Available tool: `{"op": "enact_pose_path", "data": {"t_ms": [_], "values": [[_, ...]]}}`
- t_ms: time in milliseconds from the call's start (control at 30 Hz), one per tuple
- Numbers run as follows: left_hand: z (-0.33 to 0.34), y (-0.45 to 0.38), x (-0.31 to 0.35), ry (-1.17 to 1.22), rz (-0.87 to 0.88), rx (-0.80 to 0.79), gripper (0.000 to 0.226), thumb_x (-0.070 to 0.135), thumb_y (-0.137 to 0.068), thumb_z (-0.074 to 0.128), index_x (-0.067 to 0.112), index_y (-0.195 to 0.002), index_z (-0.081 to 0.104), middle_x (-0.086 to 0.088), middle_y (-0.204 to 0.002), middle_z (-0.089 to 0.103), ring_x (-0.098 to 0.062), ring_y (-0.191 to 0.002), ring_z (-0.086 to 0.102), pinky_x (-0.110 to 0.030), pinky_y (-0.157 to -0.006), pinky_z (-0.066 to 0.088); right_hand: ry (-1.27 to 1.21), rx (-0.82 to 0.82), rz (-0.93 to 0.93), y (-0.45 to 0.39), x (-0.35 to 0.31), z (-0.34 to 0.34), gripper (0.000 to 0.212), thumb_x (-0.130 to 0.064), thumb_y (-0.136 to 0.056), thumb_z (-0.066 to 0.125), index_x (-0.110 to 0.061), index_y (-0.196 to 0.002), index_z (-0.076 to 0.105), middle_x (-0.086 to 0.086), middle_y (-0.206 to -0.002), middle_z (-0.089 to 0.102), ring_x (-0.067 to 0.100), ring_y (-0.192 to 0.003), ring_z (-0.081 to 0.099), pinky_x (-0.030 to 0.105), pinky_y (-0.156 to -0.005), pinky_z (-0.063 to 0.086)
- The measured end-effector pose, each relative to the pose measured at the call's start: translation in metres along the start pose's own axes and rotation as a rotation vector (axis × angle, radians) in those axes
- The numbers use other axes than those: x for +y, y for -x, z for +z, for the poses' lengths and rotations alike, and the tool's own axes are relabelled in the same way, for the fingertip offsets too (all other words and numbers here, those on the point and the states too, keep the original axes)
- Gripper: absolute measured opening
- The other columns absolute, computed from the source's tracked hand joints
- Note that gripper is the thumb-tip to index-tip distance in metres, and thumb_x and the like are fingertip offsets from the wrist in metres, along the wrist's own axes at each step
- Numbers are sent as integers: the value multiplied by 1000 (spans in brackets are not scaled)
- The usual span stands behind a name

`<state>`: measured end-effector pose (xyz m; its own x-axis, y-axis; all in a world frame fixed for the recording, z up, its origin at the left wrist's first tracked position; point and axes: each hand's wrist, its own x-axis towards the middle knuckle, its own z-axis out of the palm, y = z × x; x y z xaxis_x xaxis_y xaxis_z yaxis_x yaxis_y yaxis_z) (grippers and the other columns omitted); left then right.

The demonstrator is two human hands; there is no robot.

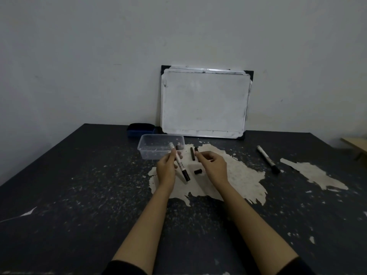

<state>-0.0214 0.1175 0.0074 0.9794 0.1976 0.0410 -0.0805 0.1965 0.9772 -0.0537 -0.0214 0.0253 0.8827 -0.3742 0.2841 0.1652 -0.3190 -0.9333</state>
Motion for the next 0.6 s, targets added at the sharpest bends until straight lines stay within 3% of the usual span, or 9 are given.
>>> {"op": "enact_pose_path", "data": {"t_ms": [67, 200, 267, 367, 433, 600], "values": [[-1, 2, -1, -32, 41, 0, 36, 42, -95, 53, 14, -97, 76, 0, -84, 74, -7, -64, 57, -25, -58, 43, 189, 43, -35, -13, 6, 0, 18, -30, -86, 74, -14, -93, 78, -3, -81, 72, 2, -72, 65, 20, -64, 49], [-4, 6, -5, -125, 116, -31, 36, 43, -96, 52, 15, -93, 76, 2, -82, 71, -11, -75, 63, -25, -69, 50, 630, 24, -78, -41, 13, 11, 23, -42, -82, 74, -24, -94, 79, -3, -85, 75, 23, -109, 55, 33, -71, 53], [-6, 5, -7, -138, 112, -34, 35, 44, -95, 53, 18, -92, 76, 3, -82, 71, -15, -78, 64, -29, -72, 52, 764, 2, -83, -51, 13, 18, 28, -46, -81, 74, -22, -93, 79, 0, -89, 75, 29, -116, 50, 36, -75, 54], [-9, 2, -9, -129, 99, -23, 26, 44, -94, 55, 29, -84, 74, 1, -85, 73, -20, -85, 67, -37, -79, 55, 862, -21, -94, -57, 12, 27, 32, -47, -80, 75, -16, -91, 78, 4, -94, 74, 32, -119, 50, 39, -78, 55], [-10, 2, -7, -120, 81, -3, 22, 41, -94, 56, 32, -81, 72, 4, -84, 72, -16, -83, 67, -36, -80, 55, 884, -28, -93, -58, 12, 31, 30, -42, -81, 75, -15, -92, 78, 5, -96, 73, 30, -117, 51, 39, -79, 54], [-9, 2, -7, -127, 118, -30, 25, 31, -92, 60, 14, -100, 76, -3, -92, 74, -21, -92, 68, -33, -80, 54, 809, -19, -36, -61, 15, 32, 24, -33, -78, 75, -15, -92, 79, 4, -92, 73, 28, -117, 51, 36, -73, 54]]}}
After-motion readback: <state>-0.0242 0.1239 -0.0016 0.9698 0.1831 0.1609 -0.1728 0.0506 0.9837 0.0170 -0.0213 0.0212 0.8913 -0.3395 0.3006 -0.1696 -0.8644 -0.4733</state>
